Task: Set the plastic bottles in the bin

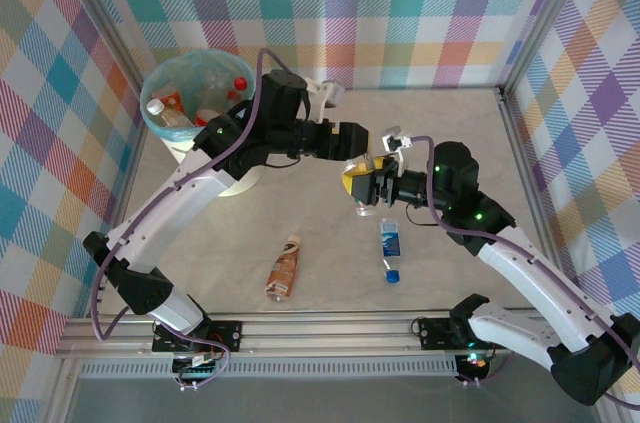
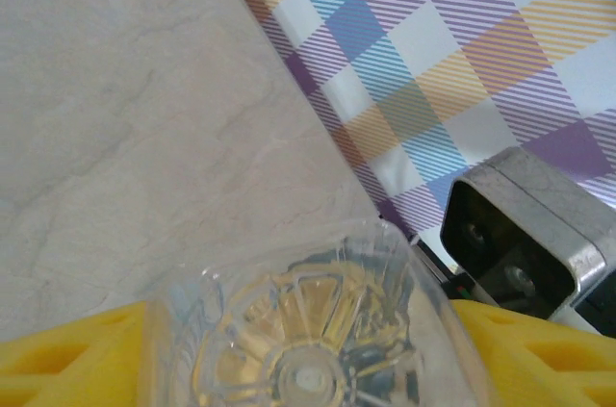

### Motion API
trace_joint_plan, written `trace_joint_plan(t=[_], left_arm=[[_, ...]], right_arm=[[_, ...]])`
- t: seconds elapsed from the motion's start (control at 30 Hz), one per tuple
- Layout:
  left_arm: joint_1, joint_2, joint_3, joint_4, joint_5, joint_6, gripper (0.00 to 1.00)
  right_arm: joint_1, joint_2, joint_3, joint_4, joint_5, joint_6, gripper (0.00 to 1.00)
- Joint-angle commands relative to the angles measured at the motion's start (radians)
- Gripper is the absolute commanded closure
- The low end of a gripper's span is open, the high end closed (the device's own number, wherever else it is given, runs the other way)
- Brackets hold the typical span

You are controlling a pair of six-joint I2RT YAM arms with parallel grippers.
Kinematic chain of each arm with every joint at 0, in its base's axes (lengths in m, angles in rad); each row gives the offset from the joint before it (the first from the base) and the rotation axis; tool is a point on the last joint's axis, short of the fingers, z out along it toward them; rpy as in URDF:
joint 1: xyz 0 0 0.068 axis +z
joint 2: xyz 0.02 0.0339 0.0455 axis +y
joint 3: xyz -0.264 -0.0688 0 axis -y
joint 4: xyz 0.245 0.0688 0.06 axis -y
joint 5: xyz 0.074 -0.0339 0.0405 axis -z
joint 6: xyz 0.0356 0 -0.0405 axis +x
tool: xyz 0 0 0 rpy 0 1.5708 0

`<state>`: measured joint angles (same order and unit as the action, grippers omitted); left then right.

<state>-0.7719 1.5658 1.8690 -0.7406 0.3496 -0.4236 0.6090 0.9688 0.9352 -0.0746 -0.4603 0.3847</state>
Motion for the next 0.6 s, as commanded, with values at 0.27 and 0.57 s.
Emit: trace_joint_plan(t=[0.27, 0.57], left_arm=[[-0.011, -0.026, 0.023, -0.035, -0.06, 0.015, 0.42], [0.02, -0.135, -0.002, 0.003, -0.248, -0.014, 0.41]], right_arm=[[0.019, -0.002, 0.048, -0.036, 0.096, -0.045, 0.42], [0.02, -0.004, 0.07, -0.04, 0.157, 0.014, 0.19]])
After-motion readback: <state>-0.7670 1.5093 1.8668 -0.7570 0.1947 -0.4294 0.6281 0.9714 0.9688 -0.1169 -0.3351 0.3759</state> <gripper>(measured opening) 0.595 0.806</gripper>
